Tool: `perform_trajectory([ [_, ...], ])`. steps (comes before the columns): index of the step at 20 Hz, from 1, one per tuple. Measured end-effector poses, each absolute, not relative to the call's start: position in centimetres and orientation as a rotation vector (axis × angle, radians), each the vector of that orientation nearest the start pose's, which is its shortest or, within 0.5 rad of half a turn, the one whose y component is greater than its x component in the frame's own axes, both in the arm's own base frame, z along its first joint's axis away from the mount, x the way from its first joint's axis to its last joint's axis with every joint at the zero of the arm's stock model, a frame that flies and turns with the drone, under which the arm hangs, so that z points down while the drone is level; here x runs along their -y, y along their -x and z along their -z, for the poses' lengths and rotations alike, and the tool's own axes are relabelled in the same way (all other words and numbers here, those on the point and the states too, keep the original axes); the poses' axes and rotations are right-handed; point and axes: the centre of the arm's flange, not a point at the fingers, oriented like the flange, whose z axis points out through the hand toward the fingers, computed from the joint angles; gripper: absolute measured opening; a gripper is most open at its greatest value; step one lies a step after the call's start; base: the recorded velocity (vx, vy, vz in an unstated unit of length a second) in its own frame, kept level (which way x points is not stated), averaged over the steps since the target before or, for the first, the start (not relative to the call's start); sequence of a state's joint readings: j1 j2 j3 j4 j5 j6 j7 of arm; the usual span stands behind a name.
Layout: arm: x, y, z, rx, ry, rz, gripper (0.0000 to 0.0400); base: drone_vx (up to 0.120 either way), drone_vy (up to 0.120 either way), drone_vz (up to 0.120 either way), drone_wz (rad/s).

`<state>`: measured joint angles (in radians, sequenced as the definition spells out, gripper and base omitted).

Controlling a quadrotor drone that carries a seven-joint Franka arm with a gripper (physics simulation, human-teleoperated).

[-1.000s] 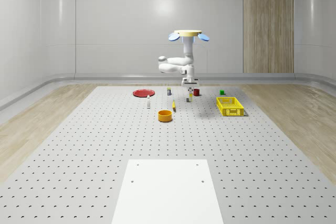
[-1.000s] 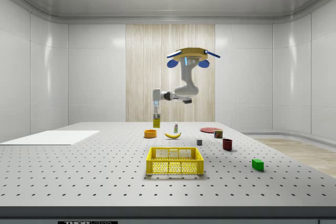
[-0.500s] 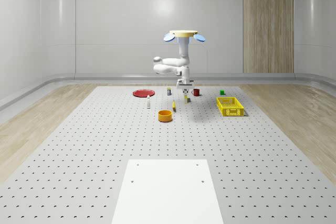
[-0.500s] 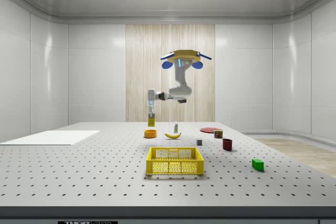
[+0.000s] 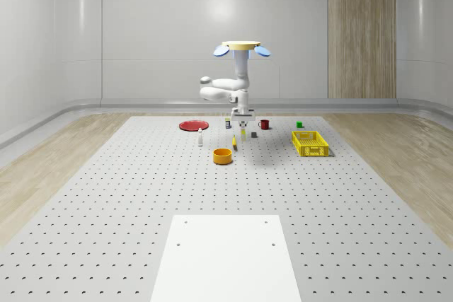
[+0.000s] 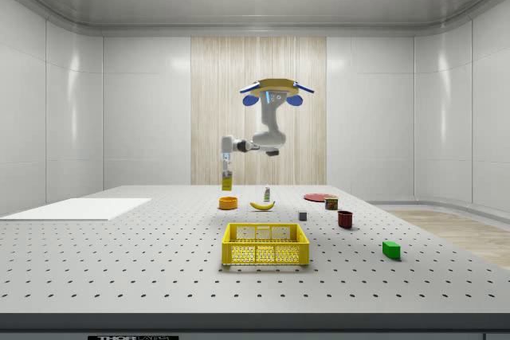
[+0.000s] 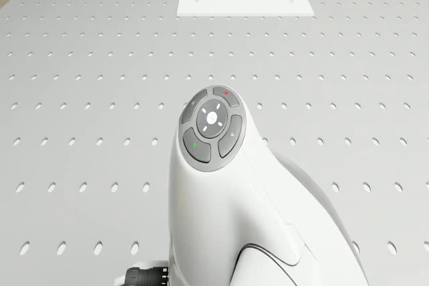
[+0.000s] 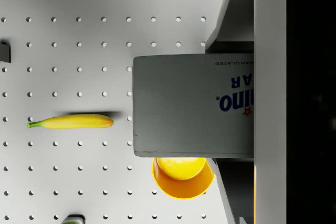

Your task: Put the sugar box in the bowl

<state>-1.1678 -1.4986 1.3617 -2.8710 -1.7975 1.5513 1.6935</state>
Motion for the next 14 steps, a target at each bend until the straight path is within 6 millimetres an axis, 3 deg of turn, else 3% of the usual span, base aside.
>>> perform_trajectory([
  [14,-0.03,-30.68,-49.30,-0.005,0.007,-0.791,0.0163,0.006,-0.120,0.000,0.000],
])
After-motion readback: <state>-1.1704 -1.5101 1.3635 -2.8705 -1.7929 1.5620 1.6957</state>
